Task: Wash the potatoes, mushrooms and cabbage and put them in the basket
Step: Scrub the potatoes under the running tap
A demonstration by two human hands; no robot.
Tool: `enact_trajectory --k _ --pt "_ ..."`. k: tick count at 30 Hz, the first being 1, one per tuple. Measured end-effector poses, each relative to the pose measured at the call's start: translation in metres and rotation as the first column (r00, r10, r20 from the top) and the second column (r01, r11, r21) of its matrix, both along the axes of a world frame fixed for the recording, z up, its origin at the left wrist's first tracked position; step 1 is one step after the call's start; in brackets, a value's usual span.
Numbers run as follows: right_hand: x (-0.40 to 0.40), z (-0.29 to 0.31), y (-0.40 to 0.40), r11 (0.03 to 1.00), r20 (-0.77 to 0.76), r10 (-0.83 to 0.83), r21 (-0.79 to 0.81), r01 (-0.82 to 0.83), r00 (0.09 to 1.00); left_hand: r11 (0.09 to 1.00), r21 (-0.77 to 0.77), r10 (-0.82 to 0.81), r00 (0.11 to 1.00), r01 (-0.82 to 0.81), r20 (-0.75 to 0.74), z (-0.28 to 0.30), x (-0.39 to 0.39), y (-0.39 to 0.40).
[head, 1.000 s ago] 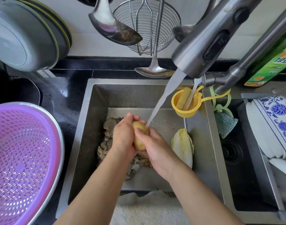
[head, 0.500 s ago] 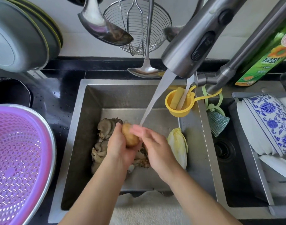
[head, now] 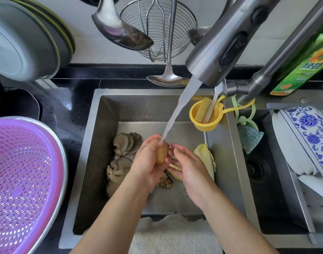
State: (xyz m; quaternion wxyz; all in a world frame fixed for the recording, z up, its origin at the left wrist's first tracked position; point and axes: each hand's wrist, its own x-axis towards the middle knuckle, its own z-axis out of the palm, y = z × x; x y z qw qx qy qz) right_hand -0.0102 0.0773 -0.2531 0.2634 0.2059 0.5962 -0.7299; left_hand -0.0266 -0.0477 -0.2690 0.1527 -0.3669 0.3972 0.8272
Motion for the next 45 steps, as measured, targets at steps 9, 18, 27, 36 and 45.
enact_trajectory --k 9,18,27,36,45 --pt "0.004 -0.018 -0.032 0.997 0.103 0.075 0.025 -0.078 0.992 0.968 -0.248 -0.033 0.999 0.042 0.04 -0.005 0.005 0.01" --pt "-0.029 -0.037 -0.028 0.865 0.078 -0.221 0.476 0.158 0.972 0.979 -0.151 -0.136 0.991 0.134 -0.003 -0.01 0.043 0.037" --pt "-0.006 -0.024 -0.04 0.839 0.32 -0.161 -0.453 0.3 0.934 0.869 -0.495 -0.053 0.996 0.013 -0.066 -0.003 0.004 -0.009" --pt "-0.018 -0.012 -0.028 0.952 0.208 -0.146 -0.238 0.194 0.967 0.861 -0.473 -0.259 0.962 0.186 -0.092 0.004 0.008 -0.008" --pt "-0.002 -0.006 -0.044 0.994 0.116 -0.106 0.05 0.101 0.988 0.694 -0.713 0.023 0.993 -0.098 -0.114 -0.002 0.003 -0.001"
